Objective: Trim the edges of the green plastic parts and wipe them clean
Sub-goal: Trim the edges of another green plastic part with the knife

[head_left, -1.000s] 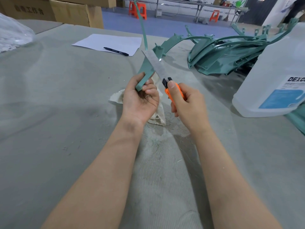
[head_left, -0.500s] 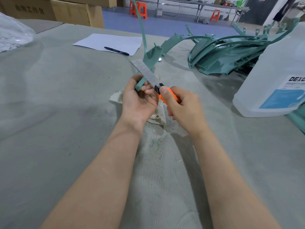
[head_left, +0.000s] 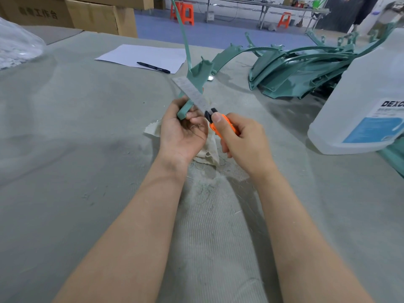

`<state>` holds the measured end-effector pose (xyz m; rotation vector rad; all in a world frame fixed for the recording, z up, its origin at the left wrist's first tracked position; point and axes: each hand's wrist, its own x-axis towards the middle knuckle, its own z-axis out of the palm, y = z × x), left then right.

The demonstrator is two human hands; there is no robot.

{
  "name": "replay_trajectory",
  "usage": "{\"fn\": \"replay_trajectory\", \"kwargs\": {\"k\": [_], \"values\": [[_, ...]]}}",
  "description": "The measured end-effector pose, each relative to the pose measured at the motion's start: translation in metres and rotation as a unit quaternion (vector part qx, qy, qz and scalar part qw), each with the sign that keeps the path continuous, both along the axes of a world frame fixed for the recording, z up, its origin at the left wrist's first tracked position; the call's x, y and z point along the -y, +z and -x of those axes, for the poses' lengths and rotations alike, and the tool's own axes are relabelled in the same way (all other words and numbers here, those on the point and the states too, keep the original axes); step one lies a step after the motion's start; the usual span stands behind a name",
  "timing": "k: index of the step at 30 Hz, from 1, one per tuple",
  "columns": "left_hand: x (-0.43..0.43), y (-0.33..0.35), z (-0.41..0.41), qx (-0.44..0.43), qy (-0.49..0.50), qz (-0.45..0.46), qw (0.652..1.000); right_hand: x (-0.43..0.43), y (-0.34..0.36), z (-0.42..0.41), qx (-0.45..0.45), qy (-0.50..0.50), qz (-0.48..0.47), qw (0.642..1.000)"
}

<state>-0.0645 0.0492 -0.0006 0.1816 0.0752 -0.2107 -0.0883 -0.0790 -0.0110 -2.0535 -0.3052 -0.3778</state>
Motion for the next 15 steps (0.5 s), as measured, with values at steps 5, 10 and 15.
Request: {"fn": "replay_trajectory", "kwargs": {"k": [5, 10, 15], "values": [[0.0009, 0.0005, 0.001, 0.005, -0.001, -0.016, 1.0, -0.001, -0.0009, 0.0002, -0.001, -0.005, 0.014, 1.0], [0.002, -0.0005, 0.0017, 0.005, 0.011, -0.056, 0.998, -0.0008, -0.0019, 0.0017, -0.008, 0.027, 0.042, 0.999], [-0.0023, -0.0017, -0.0009, 0.01, -0.017, -0.034, 0.999, -0.0031, -0.0033, 0.0018, -0.014, 0.045, 0.069, 0.997]]}}
